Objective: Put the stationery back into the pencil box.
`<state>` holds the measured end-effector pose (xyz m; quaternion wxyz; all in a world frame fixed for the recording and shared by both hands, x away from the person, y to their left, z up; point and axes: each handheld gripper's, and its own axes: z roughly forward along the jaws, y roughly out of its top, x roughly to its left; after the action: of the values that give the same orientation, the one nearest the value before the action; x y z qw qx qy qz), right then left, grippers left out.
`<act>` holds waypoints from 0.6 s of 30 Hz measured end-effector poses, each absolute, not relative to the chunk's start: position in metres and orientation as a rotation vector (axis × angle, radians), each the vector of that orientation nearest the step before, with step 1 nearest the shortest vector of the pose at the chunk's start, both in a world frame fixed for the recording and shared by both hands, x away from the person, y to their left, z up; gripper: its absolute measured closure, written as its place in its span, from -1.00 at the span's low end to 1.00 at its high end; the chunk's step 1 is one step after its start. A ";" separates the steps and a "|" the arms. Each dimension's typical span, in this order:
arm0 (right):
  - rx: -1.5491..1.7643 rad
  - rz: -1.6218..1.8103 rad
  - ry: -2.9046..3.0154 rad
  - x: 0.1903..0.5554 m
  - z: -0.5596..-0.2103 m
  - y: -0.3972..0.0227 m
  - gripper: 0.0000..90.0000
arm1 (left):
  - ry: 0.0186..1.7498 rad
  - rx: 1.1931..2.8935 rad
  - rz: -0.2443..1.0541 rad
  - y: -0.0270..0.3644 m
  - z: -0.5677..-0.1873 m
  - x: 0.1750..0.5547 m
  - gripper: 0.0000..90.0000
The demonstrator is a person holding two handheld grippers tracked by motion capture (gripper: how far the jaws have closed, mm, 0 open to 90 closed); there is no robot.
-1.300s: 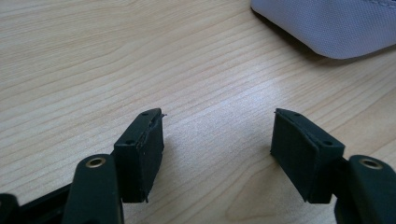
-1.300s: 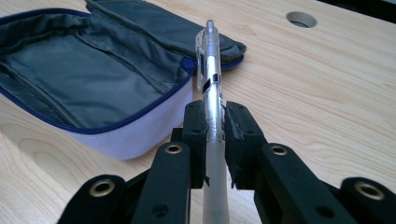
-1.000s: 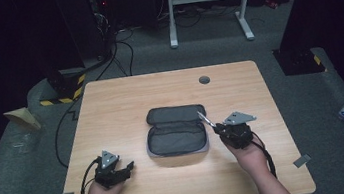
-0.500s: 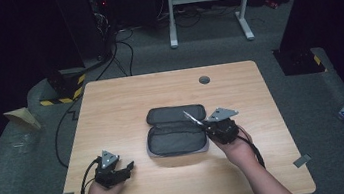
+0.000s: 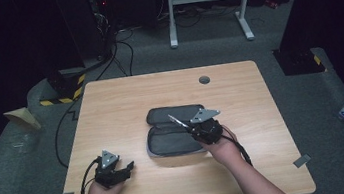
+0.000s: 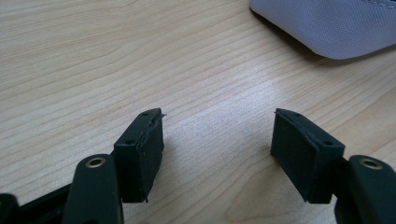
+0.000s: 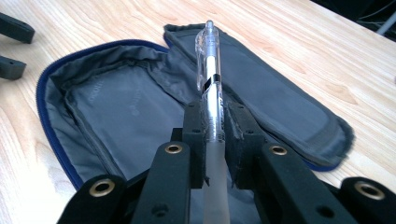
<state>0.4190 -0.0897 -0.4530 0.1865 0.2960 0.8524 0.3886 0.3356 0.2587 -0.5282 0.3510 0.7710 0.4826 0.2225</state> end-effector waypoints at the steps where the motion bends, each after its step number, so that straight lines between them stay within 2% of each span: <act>1: 0.829 1.096 2.405 0.419 -0.454 -0.087 0.75 | 1.250 1.996 0.576 0.259 -0.528 0.336 -0.24; 18: 0.694 1.069 2.510 0.417 -0.461 -0.048 0.75 | 1.243 2.000 0.574 0.259 -0.528 0.336 -0.24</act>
<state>0.4171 -0.0479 -0.4611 0.1626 0.2432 0.8798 0.3746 0.3360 0.2586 -0.5282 0.3511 0.7726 0.4801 0.2219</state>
